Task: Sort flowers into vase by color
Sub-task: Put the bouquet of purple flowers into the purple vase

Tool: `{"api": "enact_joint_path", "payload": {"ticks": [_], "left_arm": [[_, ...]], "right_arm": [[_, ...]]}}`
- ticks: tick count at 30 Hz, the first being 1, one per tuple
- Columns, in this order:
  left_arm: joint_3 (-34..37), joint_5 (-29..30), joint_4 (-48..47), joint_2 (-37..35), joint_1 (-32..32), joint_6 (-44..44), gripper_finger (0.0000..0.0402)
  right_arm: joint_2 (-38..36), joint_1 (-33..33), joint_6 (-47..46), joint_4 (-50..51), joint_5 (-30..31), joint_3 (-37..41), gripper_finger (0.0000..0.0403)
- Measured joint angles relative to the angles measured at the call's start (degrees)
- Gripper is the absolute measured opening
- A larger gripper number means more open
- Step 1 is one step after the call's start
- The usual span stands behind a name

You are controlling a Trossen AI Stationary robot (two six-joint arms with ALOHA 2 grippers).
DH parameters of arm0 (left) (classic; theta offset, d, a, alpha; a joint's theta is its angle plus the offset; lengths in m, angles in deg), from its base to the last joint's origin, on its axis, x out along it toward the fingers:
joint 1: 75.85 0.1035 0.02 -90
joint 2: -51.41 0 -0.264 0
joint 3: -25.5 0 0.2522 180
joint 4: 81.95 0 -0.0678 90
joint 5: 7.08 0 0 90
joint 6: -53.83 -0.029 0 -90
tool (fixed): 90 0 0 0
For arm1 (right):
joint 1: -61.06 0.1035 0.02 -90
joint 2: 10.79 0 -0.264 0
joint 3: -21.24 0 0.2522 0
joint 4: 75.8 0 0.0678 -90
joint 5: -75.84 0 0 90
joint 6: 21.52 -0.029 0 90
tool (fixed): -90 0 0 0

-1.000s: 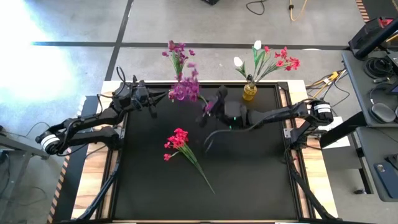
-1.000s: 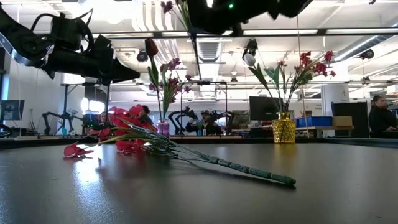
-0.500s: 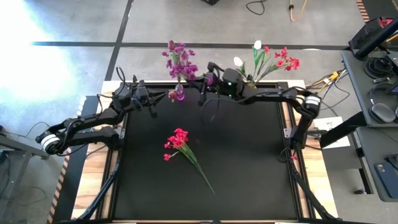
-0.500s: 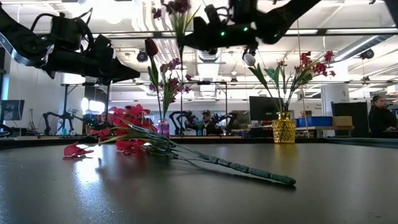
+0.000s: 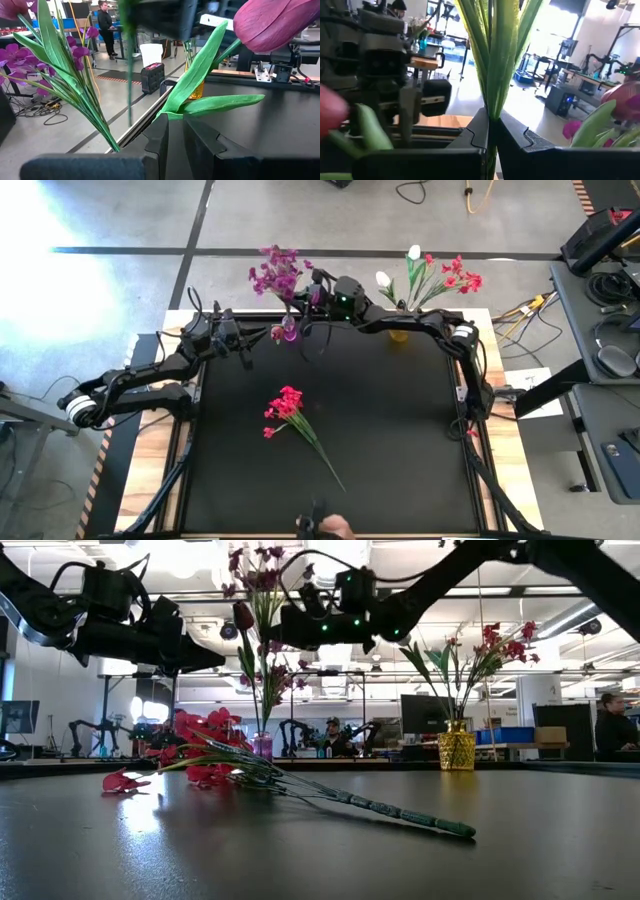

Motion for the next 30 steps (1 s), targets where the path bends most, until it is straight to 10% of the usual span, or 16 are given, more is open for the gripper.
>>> {"api": "enact_joint_path", "payload": {"ticks": [30], "left_arm": [[0.00, -0.04, 0.16, 0.02, -0.01, 0.00, 0.0042]], "right_arm": [[7.92, -2.48, -2.33, 1.89, -1.51, -6.15, 0.0012]]}}
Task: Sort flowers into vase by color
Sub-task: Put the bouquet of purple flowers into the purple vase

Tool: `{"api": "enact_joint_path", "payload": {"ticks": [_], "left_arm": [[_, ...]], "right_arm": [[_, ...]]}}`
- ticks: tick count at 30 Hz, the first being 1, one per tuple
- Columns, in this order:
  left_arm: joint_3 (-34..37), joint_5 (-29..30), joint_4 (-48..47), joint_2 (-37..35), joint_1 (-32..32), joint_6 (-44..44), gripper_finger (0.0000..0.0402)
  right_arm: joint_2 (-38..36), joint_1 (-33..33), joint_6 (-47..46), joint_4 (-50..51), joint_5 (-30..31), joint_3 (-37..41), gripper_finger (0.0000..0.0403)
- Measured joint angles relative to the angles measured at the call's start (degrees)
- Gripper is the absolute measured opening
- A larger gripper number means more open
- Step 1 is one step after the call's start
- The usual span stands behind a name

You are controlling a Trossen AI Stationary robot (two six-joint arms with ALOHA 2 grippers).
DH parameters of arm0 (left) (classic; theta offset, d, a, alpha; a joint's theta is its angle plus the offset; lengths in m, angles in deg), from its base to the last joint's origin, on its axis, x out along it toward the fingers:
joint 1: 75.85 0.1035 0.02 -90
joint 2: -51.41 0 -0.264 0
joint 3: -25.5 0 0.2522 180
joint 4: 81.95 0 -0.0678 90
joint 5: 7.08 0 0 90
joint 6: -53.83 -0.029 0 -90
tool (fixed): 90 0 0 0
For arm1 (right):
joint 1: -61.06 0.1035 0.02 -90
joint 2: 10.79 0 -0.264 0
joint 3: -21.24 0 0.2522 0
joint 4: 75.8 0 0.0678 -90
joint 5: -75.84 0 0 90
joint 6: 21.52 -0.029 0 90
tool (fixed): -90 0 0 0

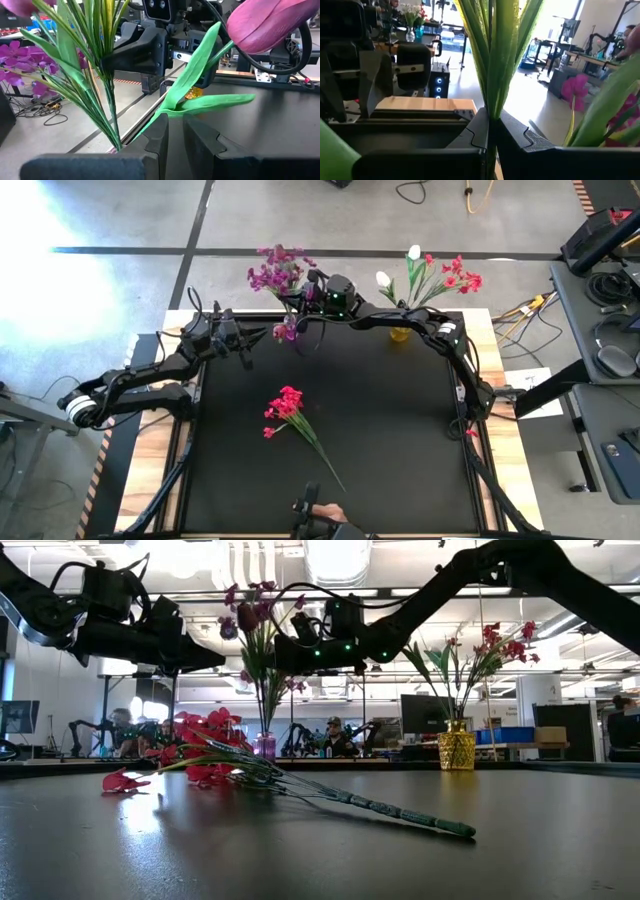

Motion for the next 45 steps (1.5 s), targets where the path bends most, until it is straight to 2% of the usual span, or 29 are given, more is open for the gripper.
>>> {"api": "enact_joint_path", "payload": {"ticks": [14, 24, 30, 37, 45], "left_arm": [[0.00, 0.00, 0.03, 0.00, -0.01, 0.02, 0.0042], [0.00, 0.00, 0.07, 0.00, 0.00, 0.20, 0.0042], [0.00, 0.00, 0.07, 0.00, -0.01, 0.20, 0.0042], [0.00, -0.02, 0.04, 0.00, 0.00, 0.20, 0.0042], [0.00, 0.00, -0.67, 0.00, -0.01, 0.22, 0.0041]], "right_arm": [[0.00, 0.00, 1.15, 3.45, 0.49, 0.24, 0.0016], [0.00, 0.02, 0.83, 4.86, 1.57, 0.26, 0.0109], [0.00, 0.04, 1.63, 6.44, 1.60, 0.26, 0.0139], [-0.02, 0.04, 1.99, 8.07, 1.60, 0.26, 0.0129], [-2.03, 0.15, 4.51, 14.11, 1.73, 0.00, 0.0092]]}}
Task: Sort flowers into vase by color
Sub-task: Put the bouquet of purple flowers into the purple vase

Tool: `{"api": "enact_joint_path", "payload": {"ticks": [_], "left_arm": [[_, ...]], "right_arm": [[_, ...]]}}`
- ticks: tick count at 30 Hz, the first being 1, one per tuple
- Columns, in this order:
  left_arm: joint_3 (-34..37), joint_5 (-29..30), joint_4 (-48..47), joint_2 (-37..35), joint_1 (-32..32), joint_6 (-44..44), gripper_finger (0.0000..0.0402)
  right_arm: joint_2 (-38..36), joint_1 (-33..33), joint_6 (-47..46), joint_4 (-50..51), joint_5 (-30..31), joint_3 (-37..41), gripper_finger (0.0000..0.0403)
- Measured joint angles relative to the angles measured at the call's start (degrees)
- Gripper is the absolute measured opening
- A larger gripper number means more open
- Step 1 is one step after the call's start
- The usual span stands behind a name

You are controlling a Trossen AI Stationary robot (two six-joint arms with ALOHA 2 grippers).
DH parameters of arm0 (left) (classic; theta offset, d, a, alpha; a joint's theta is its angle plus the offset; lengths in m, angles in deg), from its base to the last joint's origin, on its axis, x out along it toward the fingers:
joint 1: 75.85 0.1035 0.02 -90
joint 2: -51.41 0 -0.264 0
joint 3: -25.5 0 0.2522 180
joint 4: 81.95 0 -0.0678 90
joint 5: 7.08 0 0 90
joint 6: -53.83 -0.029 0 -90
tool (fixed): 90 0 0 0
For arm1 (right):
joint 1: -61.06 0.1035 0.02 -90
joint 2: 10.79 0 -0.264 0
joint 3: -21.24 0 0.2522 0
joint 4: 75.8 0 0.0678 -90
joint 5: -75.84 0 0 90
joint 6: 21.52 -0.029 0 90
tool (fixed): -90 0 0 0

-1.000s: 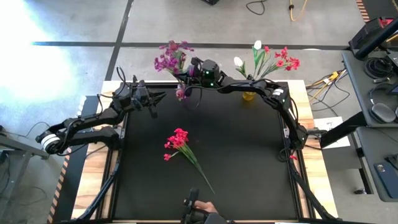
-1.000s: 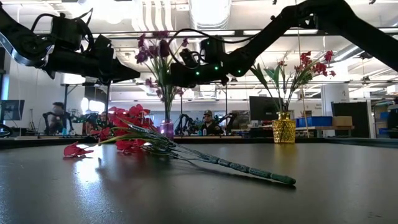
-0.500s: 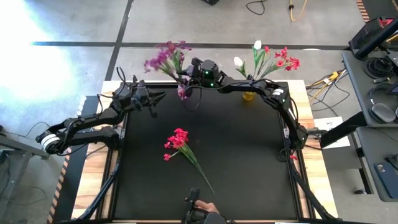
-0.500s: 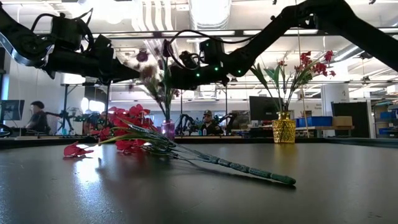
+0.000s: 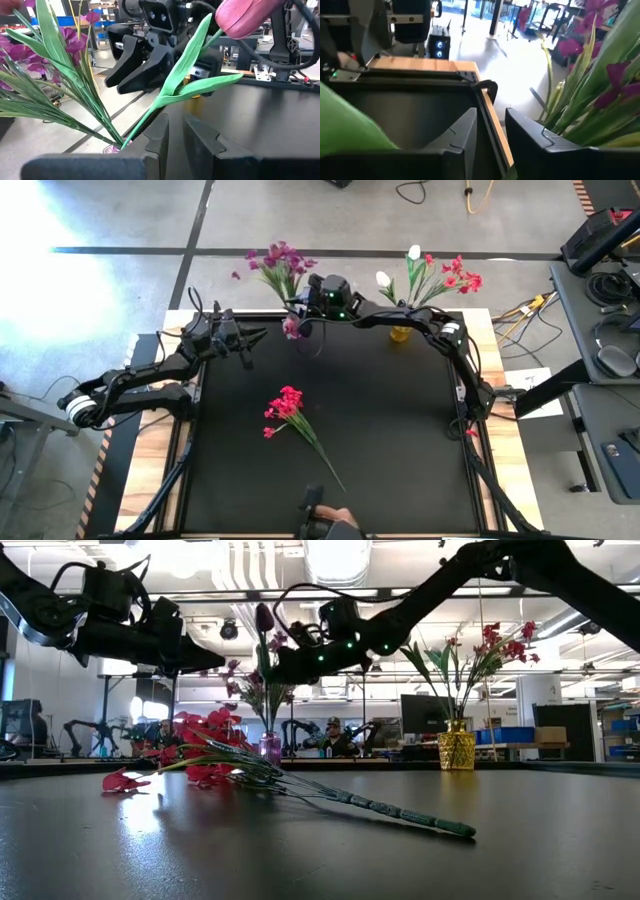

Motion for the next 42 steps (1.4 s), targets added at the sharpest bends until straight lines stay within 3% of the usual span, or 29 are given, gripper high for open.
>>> {"api": "enact_joint_path", "payload": {"ticks": [9, 15, 18, 21, 29, 33, 42], "left_arm": [[0.00, 0.00, -0.04, 0.00, 0.00, 0.43, 0.0038], [-0.04, 0.10, 0.01, 1.29, 0.02, 3.33, 0.0036], [-0.04, 4.06, 0.96, 4.27, 0.00, 4.44, 0.0018], [-0.47, 5.89, 5.37, 8.75, 1.12, 5.93, 0.0004], [-12.57, -8.43, 6.65, 26.26, 7.97, 11.78, 0.0000], [-18.75, -10.45, 6.67, 34.92, 10.24, 15.50, 0.0001], [-23.53, -7.93, 11.38, 44.93, 12.82, 20.85, 0.0083]], "right_arm": [[-4.66, 0.73, 3.88, 7.86, 2.00, -0.02, 0.0017], [-8.37, 3.40, 7.40, 14.12, 6.90, 0.51, 0.0009], [-10.89, 4.55, 8.95, 15.47, 8.79, 2.89, 0.0009], [-14.19, 4.92, 8.64, 14.76, 8.87, 7.48, 0.0009], [-27.93, 5.17, 5.22, 3.91, 12.14, 27.72, 0.0009], [-35.02, 5.75, 4.01, -1.31, 12.66, 37.12, 0.0009], [-45.03, 6.32, 3.62, -6.81, 14.86, 48.71, 0.0009]]}}
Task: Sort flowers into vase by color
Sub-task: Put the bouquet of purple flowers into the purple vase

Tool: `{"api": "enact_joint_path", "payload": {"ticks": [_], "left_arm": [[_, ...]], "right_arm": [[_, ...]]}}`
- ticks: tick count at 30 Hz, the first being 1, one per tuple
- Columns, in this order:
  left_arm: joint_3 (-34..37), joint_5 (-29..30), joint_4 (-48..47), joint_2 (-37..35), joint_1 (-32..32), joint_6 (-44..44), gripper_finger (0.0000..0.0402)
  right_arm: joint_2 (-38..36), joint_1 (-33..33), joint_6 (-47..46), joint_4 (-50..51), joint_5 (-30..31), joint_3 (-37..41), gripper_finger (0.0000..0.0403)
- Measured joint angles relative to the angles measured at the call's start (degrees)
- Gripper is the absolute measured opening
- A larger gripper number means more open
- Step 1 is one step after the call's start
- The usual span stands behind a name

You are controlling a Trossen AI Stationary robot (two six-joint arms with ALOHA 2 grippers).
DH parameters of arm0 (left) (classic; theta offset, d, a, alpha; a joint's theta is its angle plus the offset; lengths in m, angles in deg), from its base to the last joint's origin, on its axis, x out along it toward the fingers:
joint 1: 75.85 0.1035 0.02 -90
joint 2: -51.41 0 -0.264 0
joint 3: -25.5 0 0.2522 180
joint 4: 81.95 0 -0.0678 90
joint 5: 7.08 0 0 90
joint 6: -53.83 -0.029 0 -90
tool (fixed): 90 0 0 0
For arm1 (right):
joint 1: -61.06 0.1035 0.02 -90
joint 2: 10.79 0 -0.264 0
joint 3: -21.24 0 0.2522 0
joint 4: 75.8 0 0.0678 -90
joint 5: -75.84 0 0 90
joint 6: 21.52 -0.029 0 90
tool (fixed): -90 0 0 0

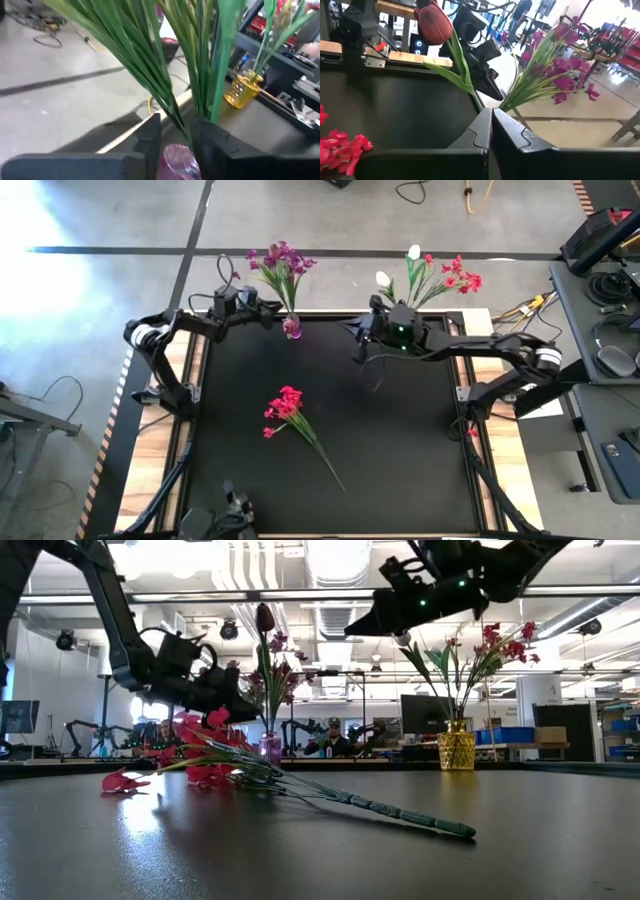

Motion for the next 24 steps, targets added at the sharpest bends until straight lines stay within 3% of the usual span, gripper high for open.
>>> {"api": "enact_joint_path", "payload": {"ticks": [6, 10, 18, 24], "left_arm": [[0.28, -0.86, 6.38, 2.02, 0.00, 2.47, 0.0147], [-1.55, -1.11, 6.20, 3.97, -0.04, 3.52, 0.0164], [-4.12, -2.63, 7.96, 6.41, -0.04, 6.34, 0.0147], [-3.19, -2.72, 10.98, 6.41, -0.04, 7.42, 0.0095]], "right_arm": [[-0.85, 0.24, -0.02, -0.08, 0.09, 0.95, 0.0009], [-0.53, 0.51, -0.02, -0.46, 0.08, 0.95, 0.0009], [-0.43, 0.83, -0.04, -0.60, 0.02, 0.95, 0.0009], [-0.41, 0.82, -0.03, -0.56, 0.08, 0.95, 0.0009]]}}
